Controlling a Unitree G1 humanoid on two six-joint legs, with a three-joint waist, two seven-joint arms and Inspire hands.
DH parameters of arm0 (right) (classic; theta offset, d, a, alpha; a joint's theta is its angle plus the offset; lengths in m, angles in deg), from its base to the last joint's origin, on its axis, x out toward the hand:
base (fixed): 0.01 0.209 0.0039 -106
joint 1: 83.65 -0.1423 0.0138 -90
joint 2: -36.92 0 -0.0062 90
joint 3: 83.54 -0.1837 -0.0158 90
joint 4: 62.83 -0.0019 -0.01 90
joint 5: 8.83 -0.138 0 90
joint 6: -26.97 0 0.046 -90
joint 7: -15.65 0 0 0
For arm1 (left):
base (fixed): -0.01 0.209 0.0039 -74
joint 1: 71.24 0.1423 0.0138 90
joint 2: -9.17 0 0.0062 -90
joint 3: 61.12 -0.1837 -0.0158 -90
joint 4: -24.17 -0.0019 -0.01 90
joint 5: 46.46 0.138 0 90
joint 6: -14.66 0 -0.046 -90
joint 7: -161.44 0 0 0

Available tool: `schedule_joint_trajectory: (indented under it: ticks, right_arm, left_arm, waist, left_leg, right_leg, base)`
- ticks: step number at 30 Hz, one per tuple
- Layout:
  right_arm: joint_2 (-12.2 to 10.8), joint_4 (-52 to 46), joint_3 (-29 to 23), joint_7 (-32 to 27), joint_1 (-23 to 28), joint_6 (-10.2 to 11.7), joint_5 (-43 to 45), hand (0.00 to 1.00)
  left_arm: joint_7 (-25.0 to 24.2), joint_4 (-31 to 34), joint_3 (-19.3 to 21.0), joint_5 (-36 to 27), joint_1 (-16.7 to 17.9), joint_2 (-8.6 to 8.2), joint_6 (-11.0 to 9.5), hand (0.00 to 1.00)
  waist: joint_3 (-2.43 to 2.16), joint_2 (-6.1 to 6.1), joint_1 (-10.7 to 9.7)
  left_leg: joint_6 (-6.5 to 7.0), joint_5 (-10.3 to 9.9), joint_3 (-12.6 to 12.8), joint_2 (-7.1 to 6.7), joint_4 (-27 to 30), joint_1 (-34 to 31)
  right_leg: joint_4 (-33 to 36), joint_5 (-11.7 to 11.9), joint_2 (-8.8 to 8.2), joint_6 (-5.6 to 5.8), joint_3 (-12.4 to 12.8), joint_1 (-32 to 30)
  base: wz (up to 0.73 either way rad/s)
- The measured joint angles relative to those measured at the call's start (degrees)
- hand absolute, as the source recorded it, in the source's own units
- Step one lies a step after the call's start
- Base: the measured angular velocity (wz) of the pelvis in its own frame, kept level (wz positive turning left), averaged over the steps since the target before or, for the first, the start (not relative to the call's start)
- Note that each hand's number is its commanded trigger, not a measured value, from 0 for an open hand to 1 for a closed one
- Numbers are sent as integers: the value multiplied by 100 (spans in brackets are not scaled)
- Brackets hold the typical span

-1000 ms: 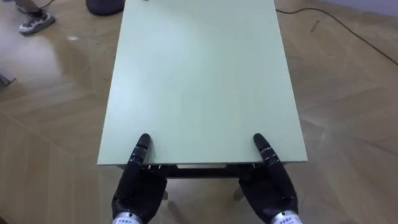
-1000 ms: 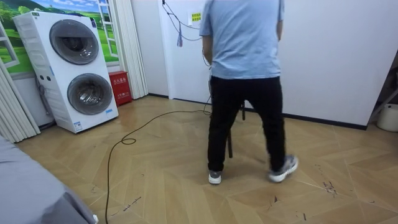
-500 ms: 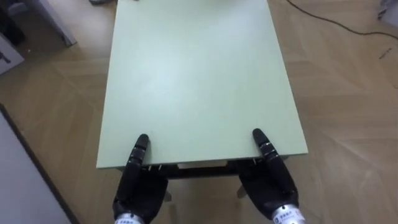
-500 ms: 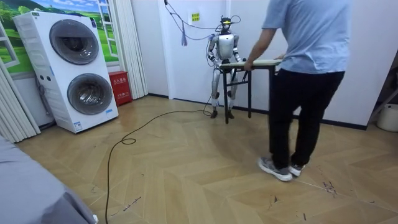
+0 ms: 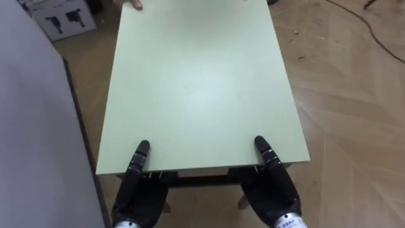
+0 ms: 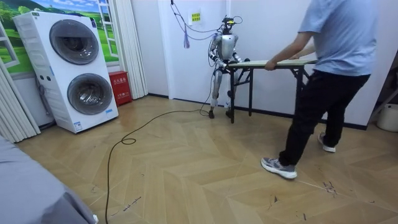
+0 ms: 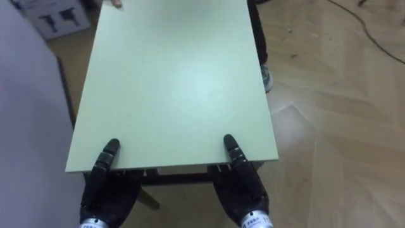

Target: Move table with human

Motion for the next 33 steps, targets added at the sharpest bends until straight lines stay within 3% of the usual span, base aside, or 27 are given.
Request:
schedule_joint_trajectory:
  ticks: [6, 7, 9, 10, 11, 12, 13, 14, 15, 17, 20, 22, 24, 26, 27, 28, 29, 33]
  right_arm:
    - [-2, -1, -15, -29, -103, -45, -16, 100]
    - [-6, -1, -50, -30, -102, -72, -16, 100]
    - [-9, -1, -91, -35, -138, -135, -5, 100]
    - [-3, 0, -95, -62, -156, -139, -5, 100]
    - [6, -1, -101, -74, -139, -136, -7, 100]
    - [7, -1, -106, -81, -151, -135, -6, 100]
    - [6, -1, -108, -82, -161, -112, -14, 100]
    - [10, 0, -113, -83, -151, -105, -42, 100]
    - [5, -2, -113, -88, -149, -107, -38, 100]
    - [6, -81, -130, -171, -155, -113, 11, 100]
    - [20, -154, -129, -314, -167, -121, 18, 100]
    - [22, -157, -126, -350, -168, -121, 7, 100]
    - [23, -157, -117, -373, -163, -122, 4, 100]
    - [19, -155, -117, -373, -145, -134, 16, 100]
    - [19, -155, -127, -374, -110, -143, 13, 100]
    - [9, -138, -177, -375, -7, -172, 15, 100]
    - [-7, -7, -203, -374, 81, -176, 22, 100]
    - [-38, 177, -203, -371, 20, -339, 31, 100]
  left_arm:
    - [-9, 29, 58, 0, -46, -11, 5, 100]
    - [-9, 30, 55, 9, -56, -20, 7, 100]
    - [-8, 29, 65, 14, -85, -27, 9, 100]
    - [2, 10, 65, -9, -103, -57, 16, 100]
    - [21, 3, 64, -11, -98, -75, 39, 100]
    - [23, 1, 86, -10, -100, -94, 69, 100]
    - [22, -2, 107, 0, -115, -127, 97, 100]
    - [29, -21, 113, 22, -150, -120, 128, 100]
    - [33, -20, 121, 30, -151, -115, 138, 100]
    - [39, -20, 124, 8, -160, -124, 149, 100]
    - [79, -19, 88, -10, -160, -152, 139, 100]
    - [88, -20, 90, -27, -151, -148, 111, 100]
    - [95, -21, 50, -79, -153, -109, 104, 100]
    - [118, -46, -29, -155, -156, -59, 86, 100]
    - [118, -80, -34, -158, -159, -53, 95, 100]
    - [117, -216, -46, -153, -200, -57, 107, 100]
    - [117, -422, -92, -122, -248, -61, 135, 100]
    - [112, -560, 45, -15, -254, -52, 245, 100]
  waist:
    - [3, 3, 84]
    - [4, 15, 33]
    - [11, 33, 2]
    - [7, 81, -35]
    - [-22, 106, -83]
    - [-24, 112, -105]
    - [-25, 125, -217]
    - [-25, 122, -255]
    - [-27, 108, -250]
    - [-29, 109, -224]
    - [-29, 108, -154]
    - [-30, 113, -150]
    - [-34, 118, -153]
    - [-32, 114, -160]
    - [-31, 113, -199]
    - [-24, 102, -250]
    - [-37, 117, -301]
    - [-37, 110, -301]
  left_leg:
    - [-99, 72, -592, -129, 24, -23]
    - [-121, 86, -817, -144, 46, -21]
    - [-190, 135, -1101, -154, 13, -34]
    - [-219, 157, -1190, -156, 7, -47]
    - [-220, 197, -1000, -155, -44, -54]
    - [-172, 235, -606, -60, -106, -76]
    - [-25, 327, 566, 161, -257, -115]
    - [92, 369, 1475, 329, -319, -130]
    - [96, 367, 1625, 357, -346, -123]
    - [187, 343, 1420, 305, -440, -123]
    - [203, 340, 1305, 252, -439, -148]
    - [226, 332, 1235, 222, -436, -158]
    - [250, 316, 1107, 221, -432, -137]
    - [278, 294, 1048, 166, -448, -83]
    - [288, 286, 1000, 125, -450, -36]
    - [301, 246, 926, 18, -453, 100]
    - [300, 187, 886, -12, -468, 277]
    - [274, 111, 855, 21, -508, 374]
  right_leg:
    - [-47, 13, 148, -22, -27, 242]
    - [47, -12, 186, -55, -7, 235]
    - [-155, -178, 407, -251, 347, 50]
    - [-243, -75, 528, -420, 474, -190]
    - [-196, -10, 493, -399, 263, -190]
    - [-179, -8, 485, -402, 134, -154]
    - [-191, -13, 480, -395, -59, -69]
    - [-189, -36, 501, -381, -164, -27]
    - [-200, -43, 516, -379, -131, -39]
    - [-205, -65, 574, -365, 36, -74]
    - [-87, -82, 574, -343, 124, -117]
    - [243, -144, 554, -245, 124, -243]
    - [931, -298, 456, -138, 355, -616]
    - [925, -344, 253, -134, 737, -1087]
    - [832, -319, 172, -123, 788, -1143]
    - [562, 3, 8, -62, 788, -1139]
    - [580, 140, -18, -33, 790, -1043]
    - [286, 194, 67, -17, 763, -800]
  base:
    - [56]
    - [77]
    - [67]
    - [65]
    - [67]
    - [82]
    - [82]
    - [78]
    - [49]
    - [29]
    - [24]
    - [26]
    - [22]
    - [23]
    - [46]
    - [65]
    - [59]
    - [8]
